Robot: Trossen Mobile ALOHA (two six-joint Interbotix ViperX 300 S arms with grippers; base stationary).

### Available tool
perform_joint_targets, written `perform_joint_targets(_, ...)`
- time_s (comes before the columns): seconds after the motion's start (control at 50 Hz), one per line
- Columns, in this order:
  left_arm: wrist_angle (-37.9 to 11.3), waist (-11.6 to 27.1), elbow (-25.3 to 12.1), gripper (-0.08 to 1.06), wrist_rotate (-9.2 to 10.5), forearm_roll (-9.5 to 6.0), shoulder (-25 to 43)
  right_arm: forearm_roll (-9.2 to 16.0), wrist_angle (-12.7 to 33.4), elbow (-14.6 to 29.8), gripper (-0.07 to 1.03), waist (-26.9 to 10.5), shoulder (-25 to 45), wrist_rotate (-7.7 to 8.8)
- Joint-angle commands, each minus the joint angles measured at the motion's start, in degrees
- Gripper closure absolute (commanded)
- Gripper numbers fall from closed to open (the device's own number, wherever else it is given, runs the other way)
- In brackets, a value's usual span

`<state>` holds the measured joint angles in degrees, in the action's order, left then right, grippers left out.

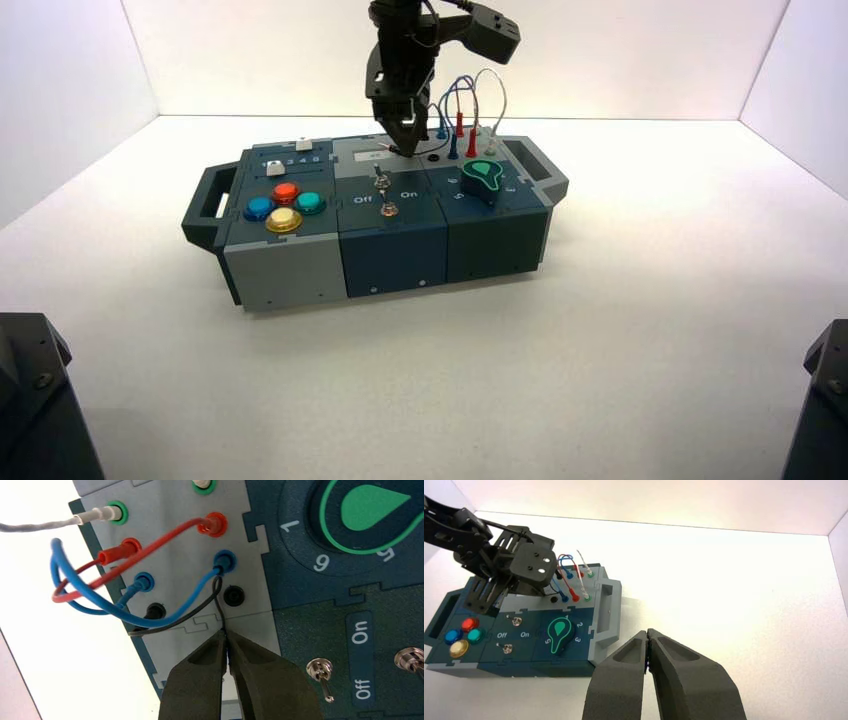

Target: Insert the black wire.

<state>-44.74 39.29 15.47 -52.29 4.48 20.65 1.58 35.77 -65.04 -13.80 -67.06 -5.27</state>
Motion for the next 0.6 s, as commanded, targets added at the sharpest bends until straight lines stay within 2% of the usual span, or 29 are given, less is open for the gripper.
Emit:
perform_joint_targets(0.02, -0.5, -0.4, -1.3, 0.98, -0.26, -0.35, -0.4, 0.2, -0.4, 1.7, 0.98, 0.0, 0.3, -0.09)
perform_joint_targets(0.3, -2.1, -0.4, -1.5, 1.00, -0.26, -1.32, -0.1, 0.2, -0.4, 1.7, 0.98, 0.0, 0.3, -0.18)
perform_joint_targets(0.44, -2.0, -0.4, -2.0, 1.00, -0.18, -3.16, -0.3, 0.2, -0.5, 1.7, 0.98, 0.1, 0.3, -0.09)
perform_joint_targets(0.6, -1.8, -0.4, -3.2, 1.00, -0.18, -4.31, -0.5, 0.2, -0.5, 1.7, 0.98, 0.1, 0.3, -0.18)
